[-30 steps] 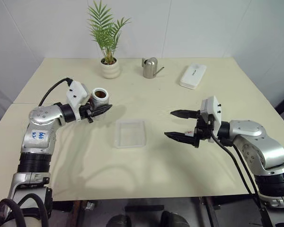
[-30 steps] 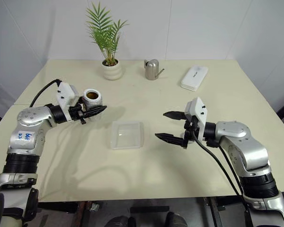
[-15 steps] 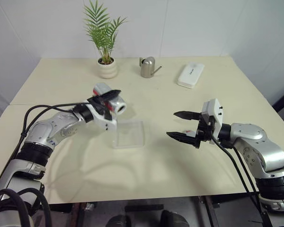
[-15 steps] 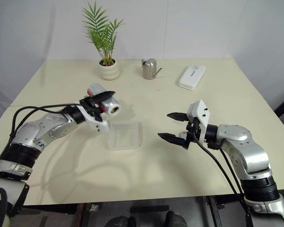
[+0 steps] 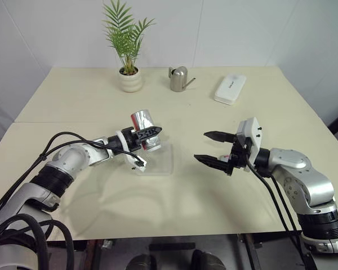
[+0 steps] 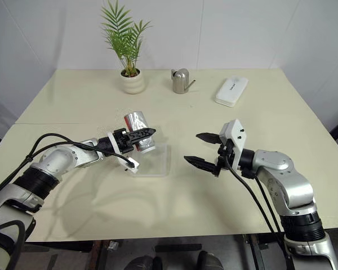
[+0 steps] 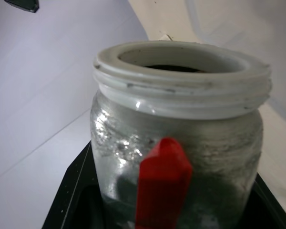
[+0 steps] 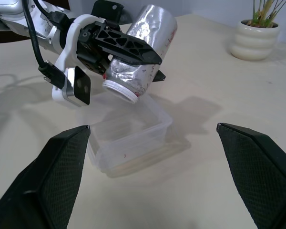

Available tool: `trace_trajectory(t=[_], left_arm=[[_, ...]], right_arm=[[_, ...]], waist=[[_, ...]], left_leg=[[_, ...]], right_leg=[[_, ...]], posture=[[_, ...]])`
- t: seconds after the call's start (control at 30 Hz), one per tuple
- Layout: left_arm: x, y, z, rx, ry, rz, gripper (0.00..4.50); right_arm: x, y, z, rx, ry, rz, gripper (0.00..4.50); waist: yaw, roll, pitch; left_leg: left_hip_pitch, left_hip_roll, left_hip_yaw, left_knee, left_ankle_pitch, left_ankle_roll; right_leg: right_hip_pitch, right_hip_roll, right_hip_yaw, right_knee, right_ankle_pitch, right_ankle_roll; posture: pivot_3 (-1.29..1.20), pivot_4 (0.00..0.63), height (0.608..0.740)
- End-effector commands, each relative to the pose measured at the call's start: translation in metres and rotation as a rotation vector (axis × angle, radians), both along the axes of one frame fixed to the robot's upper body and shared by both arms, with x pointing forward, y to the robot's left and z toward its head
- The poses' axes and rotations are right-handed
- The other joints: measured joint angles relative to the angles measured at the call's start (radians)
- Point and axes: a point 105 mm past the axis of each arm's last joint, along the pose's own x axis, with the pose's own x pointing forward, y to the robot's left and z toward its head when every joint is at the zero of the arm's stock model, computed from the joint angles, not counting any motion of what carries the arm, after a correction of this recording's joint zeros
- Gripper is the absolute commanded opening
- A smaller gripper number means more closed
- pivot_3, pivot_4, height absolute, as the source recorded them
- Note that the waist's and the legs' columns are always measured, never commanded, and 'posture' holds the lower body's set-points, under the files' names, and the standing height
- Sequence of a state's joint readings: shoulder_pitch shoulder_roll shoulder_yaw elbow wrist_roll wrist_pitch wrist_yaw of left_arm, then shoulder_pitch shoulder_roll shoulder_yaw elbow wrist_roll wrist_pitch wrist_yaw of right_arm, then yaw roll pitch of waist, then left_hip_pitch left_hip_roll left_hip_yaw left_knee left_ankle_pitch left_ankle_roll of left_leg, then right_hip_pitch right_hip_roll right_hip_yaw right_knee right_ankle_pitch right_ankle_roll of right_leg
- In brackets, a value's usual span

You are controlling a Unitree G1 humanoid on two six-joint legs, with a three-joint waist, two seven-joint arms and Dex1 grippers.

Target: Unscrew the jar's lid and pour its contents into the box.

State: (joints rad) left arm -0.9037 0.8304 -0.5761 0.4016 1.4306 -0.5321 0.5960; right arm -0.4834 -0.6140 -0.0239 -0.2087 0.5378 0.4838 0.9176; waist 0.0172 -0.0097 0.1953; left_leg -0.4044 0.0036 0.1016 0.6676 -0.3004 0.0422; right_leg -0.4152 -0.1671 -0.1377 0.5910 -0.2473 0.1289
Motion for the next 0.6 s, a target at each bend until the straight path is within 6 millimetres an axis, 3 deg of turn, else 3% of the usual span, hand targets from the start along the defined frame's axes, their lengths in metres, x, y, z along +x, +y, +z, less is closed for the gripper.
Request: trace_trajectory(t=[0.03, 0.17, 0.33, 0.6], left_arm=[[-0.003, 0.002, 0.017, -0.015, -0.042, -0.009, 1.95], [-0.003, 0.012, 0.023, -0.043, -0.008, 0.014, 1.95], [0.001, 0.023, 0.032, -0.295, 0.243, 0.05, 1.95], [0.012, 0.053, 0.04, -1.068, 1.061, 0.118, 1.95]], right_arm=[[-0.005, 0.001, 0.007, 0.022, -0.032, 0.012, 4.48], [-0.004, 0.002, 0.006, 0.026, -0.027, 0.018, 4.48], [-0.005, 0.003, 0.005, 0.028, -0.018, 0.031, 4.48], [-0.004, 0.002, 0.004, 0.026, -0.011, 0.033, 4.48]], waist=[[0.0, 0.0, 0.0], [0.001, 0.0, 0.0], [0.003, 0.0, 0.0], [-0.005, 0.0, 0.0]], left_leg=[[0.0, 0.0, 0.0, 0.0, 0.0, 0.0], [0.0, 0.0, 0.0, 0.001, 0.0, 0.0], [0.0, 0.001, 0.0, 0.001, 0.0, 0.0], [-0.001, 0.002, -0.001, 0.012, -0.001, 0.0]], right_leg=[[0.0, 0.0, 0.0, 0.0, 0.0, 0.0], [0.0, 0.0, 0.0, 0.0, 0.0, 0.0], [0.0, 0.0, 0.0, 0.001, 0.0, 0.0], [0.002, 0.0, 0.0, 0.004, 0.0, 0.0]], posture=[[0.0, 0.15, 0.74], [0.0, 0.15, 0.74], [0.0, 0.15, 0.74], [0.0, 0.15, 0.74]])
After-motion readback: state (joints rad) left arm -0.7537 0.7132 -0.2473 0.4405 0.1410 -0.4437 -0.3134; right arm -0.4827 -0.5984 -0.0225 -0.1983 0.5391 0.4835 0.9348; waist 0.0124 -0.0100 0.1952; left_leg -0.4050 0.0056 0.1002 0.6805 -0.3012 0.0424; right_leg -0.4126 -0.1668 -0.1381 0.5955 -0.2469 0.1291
